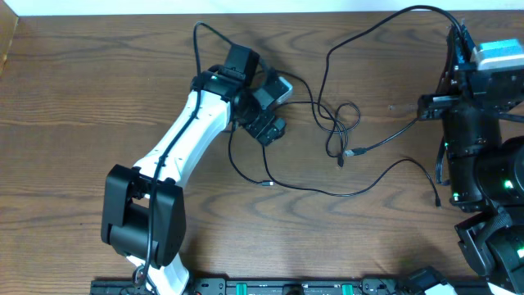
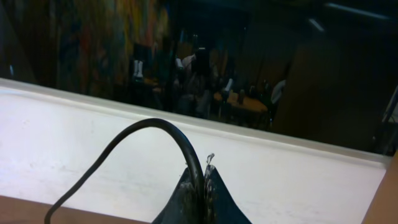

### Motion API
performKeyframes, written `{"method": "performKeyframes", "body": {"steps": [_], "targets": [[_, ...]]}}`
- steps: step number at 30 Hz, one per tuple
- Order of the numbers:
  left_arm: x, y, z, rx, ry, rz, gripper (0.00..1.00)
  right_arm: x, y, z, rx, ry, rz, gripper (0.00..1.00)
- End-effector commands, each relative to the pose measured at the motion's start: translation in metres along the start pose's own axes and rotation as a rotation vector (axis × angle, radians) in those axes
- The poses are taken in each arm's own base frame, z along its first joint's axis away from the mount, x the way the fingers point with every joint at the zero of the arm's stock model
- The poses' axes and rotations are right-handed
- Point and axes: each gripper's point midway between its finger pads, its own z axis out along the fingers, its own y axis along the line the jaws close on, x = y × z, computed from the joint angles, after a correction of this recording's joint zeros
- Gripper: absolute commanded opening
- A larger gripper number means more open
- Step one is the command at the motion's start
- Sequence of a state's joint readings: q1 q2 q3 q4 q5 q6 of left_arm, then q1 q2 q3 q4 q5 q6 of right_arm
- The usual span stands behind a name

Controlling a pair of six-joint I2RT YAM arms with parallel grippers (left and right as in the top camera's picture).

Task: Untangle cables

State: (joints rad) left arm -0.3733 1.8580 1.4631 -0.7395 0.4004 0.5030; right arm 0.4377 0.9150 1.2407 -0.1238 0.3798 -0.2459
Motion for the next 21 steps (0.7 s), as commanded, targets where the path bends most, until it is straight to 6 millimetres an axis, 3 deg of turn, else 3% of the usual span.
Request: {"method": "performKeyframes", "body": {"steps": [1, 5, 10, 21], "targets": [[-0.016, 0.007, 0.009, -0.010, -0.055, 0.070, 0.91, -0.006, -0.005, -0.003, 0.013, -0.013, 0.034, 0.01], [-0.029, 0.017, 0.022, -0.031, -0.100, 0.090, 0.91, -0.007, -0.006, -0.004, 0.013, -0.016, 0.035, 0.01], [-0.025, 0.023, 0.045, -0.021, -0.088, 0.085, 0.91, -0.011, -0.009, -0.008, 0.016, -0.028, 0.040, 0.01], [-0.043, 0.011, 0.063, 0.038, -0.161, 0.129, 0.91, -0.021, -0.016, -0.020, 0.022, -0.059, 0.056, 0.01]]}}
